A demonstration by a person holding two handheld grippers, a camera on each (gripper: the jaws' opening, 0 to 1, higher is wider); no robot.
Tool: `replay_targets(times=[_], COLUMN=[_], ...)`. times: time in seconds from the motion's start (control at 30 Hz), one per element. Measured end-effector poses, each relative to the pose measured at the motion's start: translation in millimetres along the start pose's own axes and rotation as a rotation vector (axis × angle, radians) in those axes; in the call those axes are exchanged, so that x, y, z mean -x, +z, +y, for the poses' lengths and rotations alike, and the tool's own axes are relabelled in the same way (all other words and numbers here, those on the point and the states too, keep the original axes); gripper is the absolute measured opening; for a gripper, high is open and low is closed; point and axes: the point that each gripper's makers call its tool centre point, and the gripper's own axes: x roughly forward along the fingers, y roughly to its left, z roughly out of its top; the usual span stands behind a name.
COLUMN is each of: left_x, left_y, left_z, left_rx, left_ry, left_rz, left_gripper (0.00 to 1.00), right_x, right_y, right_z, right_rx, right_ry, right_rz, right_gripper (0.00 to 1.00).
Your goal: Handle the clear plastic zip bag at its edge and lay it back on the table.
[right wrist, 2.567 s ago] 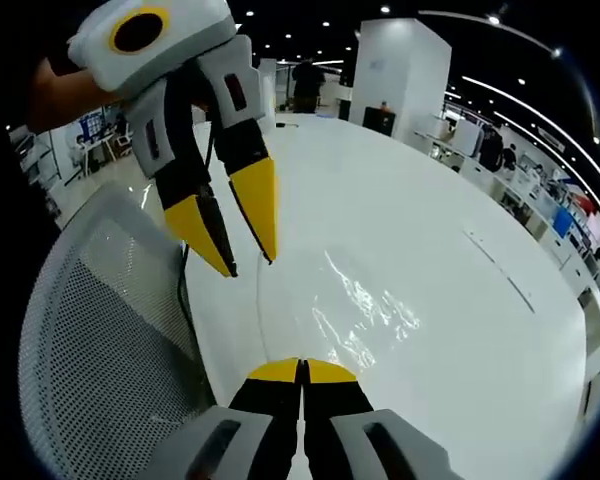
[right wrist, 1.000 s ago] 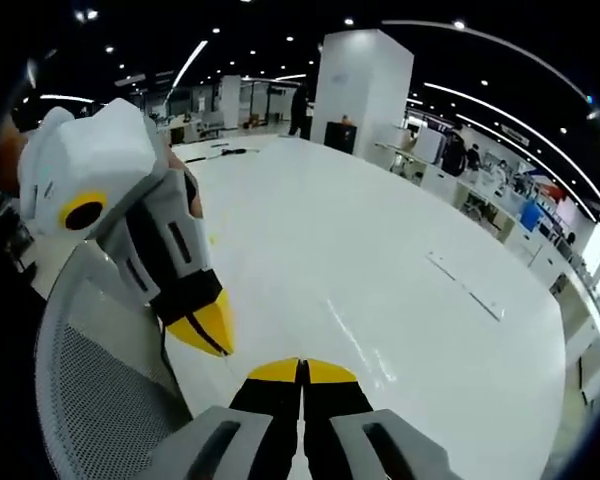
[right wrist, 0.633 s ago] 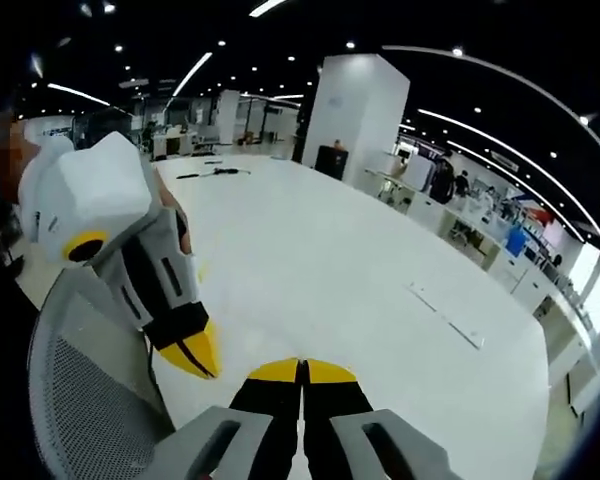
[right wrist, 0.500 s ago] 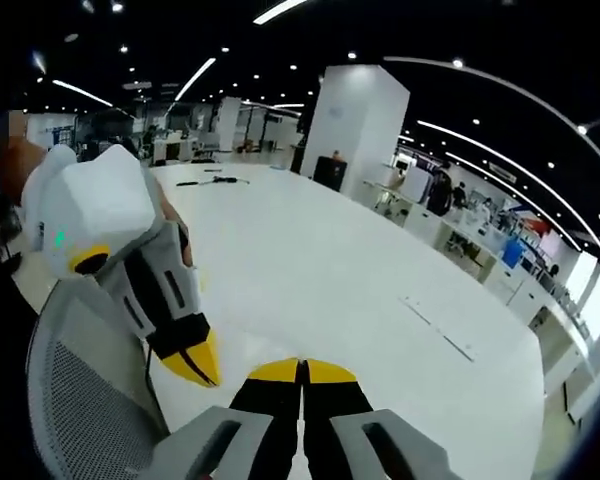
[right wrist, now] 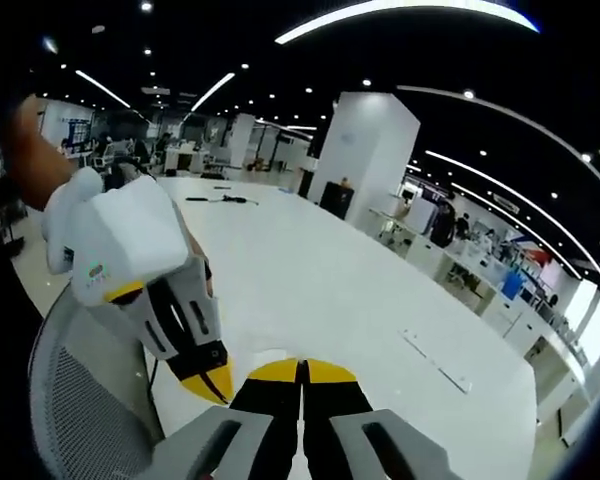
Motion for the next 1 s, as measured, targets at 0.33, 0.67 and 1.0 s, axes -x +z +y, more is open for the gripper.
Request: replay_targets(times=[0.33,0.67,1.0], left_x=[-1,0,2], left_y=[-2.7,-8.0,-17.1], left_z=[1.2,4.4,11.0], left_rx=[0.013,0.039,0.073], left_ry=[0.0,0.015,0.066], left_rz=[0.007,0.022,0.045], left_gripper=[0.0,0.0,0.0], right_x=[2,3,4], right_y=[6.3,7.9,11.5], right_z=[3,5,9], right_rx=[0.003,0.008,0.03], right_ry=[0.008,0.005,0.01], right_rz=[-0.012,-0.02,-0.044], right_gripper=[0.0,0.0,0.0])
